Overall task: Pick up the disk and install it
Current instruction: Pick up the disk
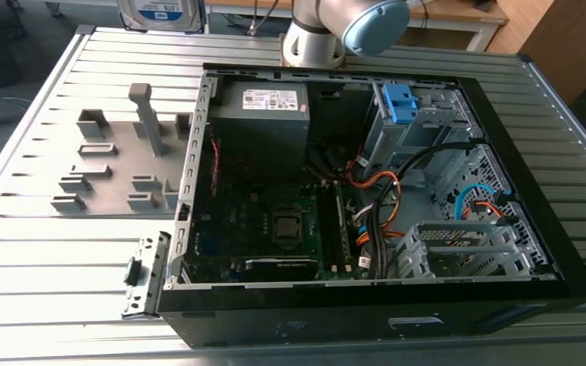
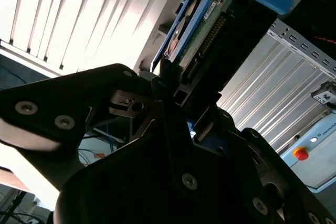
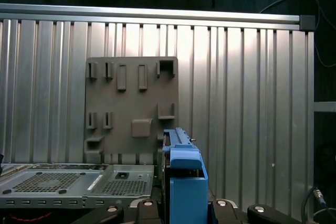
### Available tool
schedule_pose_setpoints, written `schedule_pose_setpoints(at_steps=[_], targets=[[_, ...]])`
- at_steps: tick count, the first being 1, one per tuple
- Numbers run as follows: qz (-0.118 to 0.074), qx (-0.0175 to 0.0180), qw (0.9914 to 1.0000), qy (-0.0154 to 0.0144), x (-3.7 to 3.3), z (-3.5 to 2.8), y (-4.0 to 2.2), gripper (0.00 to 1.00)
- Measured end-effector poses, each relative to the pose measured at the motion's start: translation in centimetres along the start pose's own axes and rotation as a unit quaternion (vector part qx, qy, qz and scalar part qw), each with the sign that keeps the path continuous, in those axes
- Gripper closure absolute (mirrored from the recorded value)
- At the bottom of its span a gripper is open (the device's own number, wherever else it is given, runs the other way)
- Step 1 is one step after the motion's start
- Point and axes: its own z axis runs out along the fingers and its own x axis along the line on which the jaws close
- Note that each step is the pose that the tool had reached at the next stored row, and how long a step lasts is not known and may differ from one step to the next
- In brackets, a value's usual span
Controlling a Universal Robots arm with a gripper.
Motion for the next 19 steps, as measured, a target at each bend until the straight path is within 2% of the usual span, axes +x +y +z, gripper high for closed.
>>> schedule_pose_setpoints(at_steps=[19], targets=[[0.0,-0.0011,1.0,0.0,0.02,-0.06,-2.77,0.64]])
